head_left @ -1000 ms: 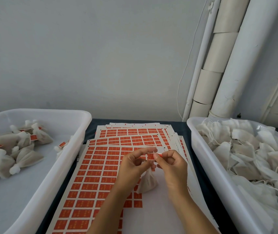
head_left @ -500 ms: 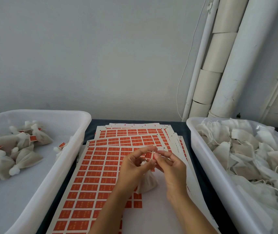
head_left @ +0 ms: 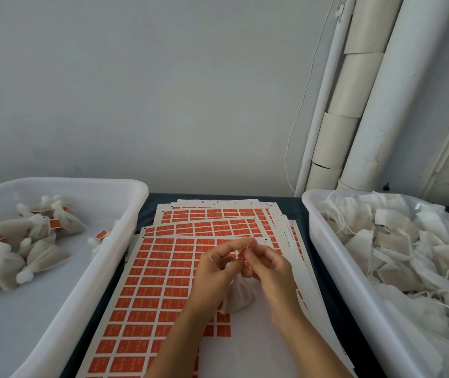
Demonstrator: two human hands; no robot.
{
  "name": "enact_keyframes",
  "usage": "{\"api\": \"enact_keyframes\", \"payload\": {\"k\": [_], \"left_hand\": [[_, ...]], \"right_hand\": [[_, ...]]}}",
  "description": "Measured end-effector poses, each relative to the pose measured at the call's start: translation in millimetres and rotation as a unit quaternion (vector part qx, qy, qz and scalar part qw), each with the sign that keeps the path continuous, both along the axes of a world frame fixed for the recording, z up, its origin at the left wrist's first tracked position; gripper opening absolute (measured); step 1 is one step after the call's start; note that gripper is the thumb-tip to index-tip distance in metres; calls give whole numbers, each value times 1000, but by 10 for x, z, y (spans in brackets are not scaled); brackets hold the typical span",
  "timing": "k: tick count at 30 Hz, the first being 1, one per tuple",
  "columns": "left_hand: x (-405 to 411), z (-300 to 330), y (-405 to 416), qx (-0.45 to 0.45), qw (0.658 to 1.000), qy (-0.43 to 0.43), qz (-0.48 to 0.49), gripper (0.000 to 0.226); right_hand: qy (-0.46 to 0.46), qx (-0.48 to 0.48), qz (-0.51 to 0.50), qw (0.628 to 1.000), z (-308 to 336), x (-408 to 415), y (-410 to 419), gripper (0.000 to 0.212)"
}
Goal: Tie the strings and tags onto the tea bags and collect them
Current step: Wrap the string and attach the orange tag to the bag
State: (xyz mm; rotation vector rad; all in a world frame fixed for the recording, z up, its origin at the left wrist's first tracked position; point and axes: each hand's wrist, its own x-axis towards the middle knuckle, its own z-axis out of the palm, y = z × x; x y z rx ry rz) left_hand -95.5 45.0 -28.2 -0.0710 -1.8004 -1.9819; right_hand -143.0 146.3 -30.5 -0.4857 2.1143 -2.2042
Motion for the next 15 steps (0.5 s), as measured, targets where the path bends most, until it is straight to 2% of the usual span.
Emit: {"api": "enact_keyframes", "payload": {"k": [7, 9, 12, 15], "left_hand": [[19, 13, 1, -10, 1000, 12, -20, 41], [20, -1, -2, -2, 1000, 9, -19, 42], [6, -14, -4, -1, 998, -59, 15, 29], [0, -24, -34, -35, 991, -131, 22, 32]], "right_hand": [[-32, 40, 36, 998, 29, -62, 68, 5], [-32, 46, 52, 997, 42, -74, 95, 11], [-25, 37, 63, 997, 43, -87, 124, 29], [-23, 32, 79, 996, 45, -96, 141, 42]]}}
